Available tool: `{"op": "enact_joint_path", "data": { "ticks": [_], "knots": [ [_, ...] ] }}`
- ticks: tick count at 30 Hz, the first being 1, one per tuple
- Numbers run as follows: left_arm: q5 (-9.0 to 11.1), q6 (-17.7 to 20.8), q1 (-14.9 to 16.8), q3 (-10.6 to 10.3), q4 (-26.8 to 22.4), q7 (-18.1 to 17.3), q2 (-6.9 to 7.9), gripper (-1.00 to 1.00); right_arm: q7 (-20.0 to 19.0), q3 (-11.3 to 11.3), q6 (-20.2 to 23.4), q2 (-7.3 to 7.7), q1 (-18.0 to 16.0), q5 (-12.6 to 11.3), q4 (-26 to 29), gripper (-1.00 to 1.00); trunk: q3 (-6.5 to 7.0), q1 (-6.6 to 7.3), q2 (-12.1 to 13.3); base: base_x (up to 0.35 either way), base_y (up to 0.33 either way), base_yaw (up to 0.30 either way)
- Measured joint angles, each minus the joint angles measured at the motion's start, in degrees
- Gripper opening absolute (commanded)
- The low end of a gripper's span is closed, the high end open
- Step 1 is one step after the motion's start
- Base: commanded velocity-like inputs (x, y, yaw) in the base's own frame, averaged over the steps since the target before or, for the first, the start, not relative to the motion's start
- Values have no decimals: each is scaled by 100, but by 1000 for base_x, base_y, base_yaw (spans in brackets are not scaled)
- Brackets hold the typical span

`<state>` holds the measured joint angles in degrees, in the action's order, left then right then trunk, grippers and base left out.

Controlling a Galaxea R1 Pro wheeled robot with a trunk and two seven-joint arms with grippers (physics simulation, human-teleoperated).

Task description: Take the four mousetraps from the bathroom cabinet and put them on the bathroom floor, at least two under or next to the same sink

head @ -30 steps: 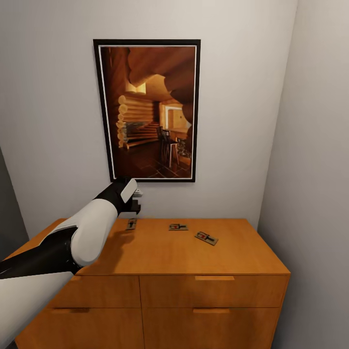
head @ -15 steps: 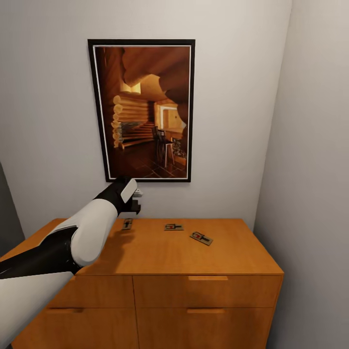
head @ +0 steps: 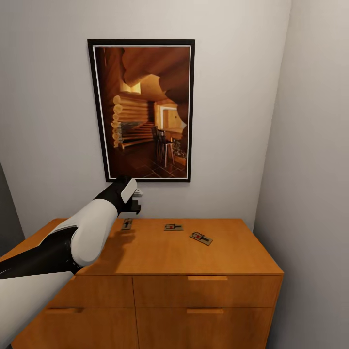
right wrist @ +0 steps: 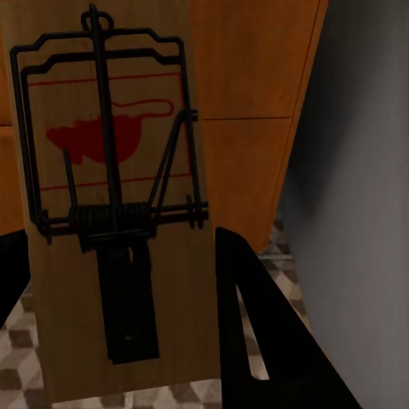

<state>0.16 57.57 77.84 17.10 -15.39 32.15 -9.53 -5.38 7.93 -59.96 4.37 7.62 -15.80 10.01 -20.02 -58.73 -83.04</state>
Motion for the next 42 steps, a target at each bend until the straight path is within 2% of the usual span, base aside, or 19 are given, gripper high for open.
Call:
{"op": "enact_joint_path", "data": {
  "ticks": [18, 32, 42],
  "knots": [
    [0, 0, 0, 0, 85, -9, 0, 100, 0, 0, 0, 0, 0, 0, 0, -100, -2, 0, 0, 0, 0, 0],
    [0, 0, 0, 0, 124, -9, 0, 100, 0, 0, 0, 0, 0, 0, 0, -100, -108, 0, 0, 0, 0, 0],
    [2, 0, 0, 1, 132, -10, 0, 100, 0, 0, 0, 0, 0, 0, 0, -100, -120, 2, 0, 121, 0, 0]
  ]
}}
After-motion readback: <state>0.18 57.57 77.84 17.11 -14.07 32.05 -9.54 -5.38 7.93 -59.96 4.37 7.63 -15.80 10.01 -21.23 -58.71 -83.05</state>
